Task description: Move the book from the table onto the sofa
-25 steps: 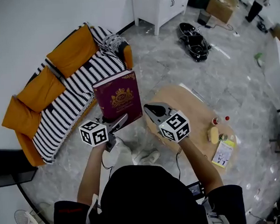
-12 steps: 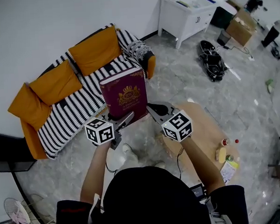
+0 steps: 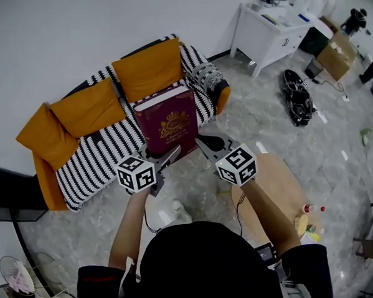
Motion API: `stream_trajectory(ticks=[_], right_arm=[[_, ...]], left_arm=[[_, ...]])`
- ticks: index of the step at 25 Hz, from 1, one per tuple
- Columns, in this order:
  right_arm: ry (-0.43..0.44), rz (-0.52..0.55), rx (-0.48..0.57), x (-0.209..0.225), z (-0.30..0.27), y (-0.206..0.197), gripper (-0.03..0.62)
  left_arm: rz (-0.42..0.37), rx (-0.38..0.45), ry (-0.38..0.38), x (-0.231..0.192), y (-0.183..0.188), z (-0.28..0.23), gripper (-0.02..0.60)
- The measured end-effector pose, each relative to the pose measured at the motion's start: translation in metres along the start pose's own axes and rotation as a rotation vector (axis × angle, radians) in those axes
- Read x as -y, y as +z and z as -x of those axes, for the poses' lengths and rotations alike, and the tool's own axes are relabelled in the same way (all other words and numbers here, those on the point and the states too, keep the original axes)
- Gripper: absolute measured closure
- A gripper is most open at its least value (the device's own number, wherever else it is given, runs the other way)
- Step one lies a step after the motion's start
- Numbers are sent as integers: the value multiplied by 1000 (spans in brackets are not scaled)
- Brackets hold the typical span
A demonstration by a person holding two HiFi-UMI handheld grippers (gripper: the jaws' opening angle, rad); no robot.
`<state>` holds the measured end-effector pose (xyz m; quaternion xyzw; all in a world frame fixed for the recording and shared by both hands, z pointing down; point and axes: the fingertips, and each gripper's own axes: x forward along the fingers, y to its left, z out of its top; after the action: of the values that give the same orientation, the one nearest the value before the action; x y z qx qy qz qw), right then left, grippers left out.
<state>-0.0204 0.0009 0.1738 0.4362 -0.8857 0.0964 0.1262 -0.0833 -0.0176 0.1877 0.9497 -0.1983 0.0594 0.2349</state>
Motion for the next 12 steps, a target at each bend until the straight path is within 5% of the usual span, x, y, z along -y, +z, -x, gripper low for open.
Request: stream_trajectory(ticks=[12], right_arm=[[20, 33, -34, -5, -103, 25, 577]], left_arm=[[45, 65, 64, -95, 24, 50, 337]])
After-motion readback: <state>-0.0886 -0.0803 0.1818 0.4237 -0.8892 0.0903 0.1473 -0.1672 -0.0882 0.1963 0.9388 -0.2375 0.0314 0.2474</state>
